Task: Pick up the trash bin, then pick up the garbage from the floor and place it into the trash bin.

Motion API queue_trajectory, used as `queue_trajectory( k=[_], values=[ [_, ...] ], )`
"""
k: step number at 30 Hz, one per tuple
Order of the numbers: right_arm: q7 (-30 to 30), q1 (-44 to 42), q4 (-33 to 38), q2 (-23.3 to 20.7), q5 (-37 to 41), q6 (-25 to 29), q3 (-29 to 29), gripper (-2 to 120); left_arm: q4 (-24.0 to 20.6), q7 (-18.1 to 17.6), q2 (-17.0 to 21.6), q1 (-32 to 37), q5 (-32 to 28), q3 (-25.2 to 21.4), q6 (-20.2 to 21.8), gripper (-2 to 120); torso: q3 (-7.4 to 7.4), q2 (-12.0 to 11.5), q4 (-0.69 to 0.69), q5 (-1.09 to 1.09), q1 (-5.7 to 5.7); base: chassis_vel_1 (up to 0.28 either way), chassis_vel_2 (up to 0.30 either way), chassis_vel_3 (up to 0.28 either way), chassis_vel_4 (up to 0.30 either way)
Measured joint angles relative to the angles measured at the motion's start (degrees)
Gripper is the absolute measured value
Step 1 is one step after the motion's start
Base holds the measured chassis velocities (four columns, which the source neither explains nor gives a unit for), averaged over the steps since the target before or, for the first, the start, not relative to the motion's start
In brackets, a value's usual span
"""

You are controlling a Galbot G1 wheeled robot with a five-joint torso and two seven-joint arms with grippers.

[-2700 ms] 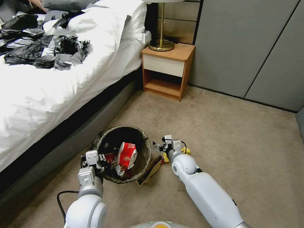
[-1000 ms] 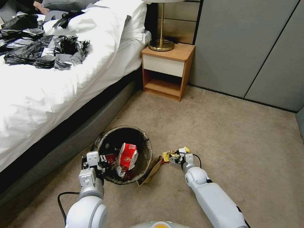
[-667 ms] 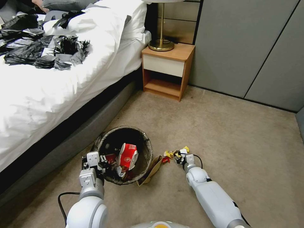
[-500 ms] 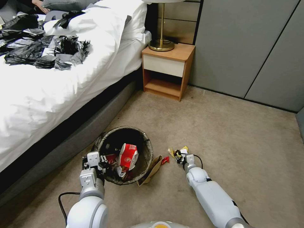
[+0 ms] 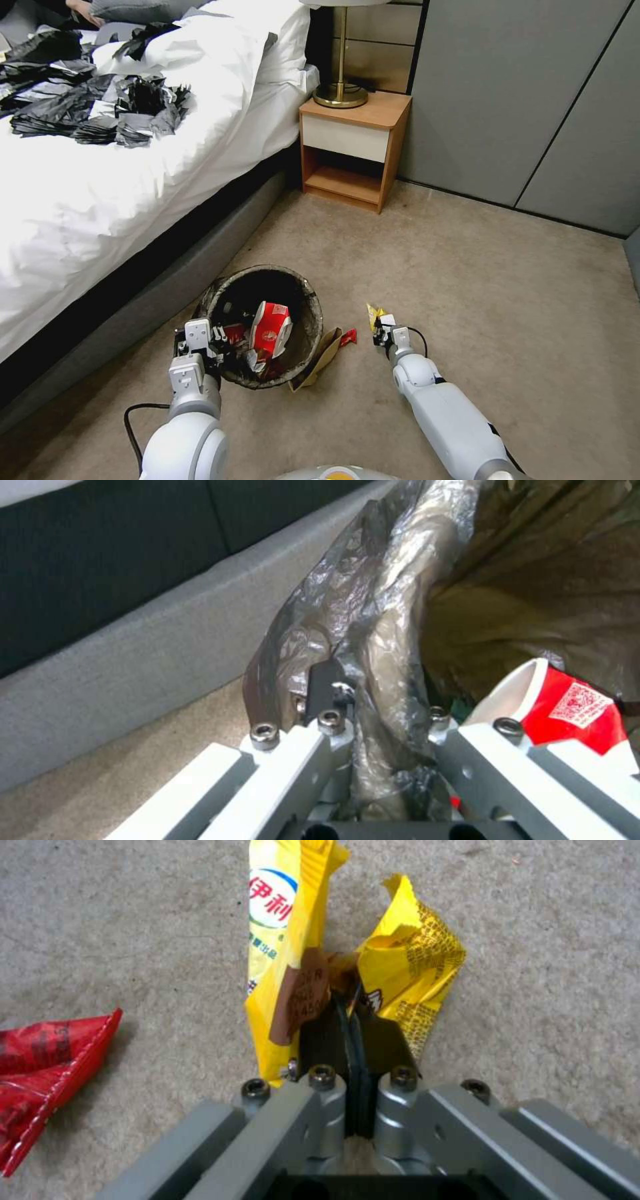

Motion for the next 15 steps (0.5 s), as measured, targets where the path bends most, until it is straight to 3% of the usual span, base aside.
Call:
queue_trajectory(
  k=[15],
  values=[
    [1.4, -0.6, 1.3, -0.1, -0.6, 2.4, 0.7, 0, -0.1, 0.0, 0.1, -0.2, -0.2, 0.0, 0.0, 2, 0.01, 0.0, -0.02, -0.01, 0.01, 0.000, 0.000, 0.000, 0.000]
  ],
)
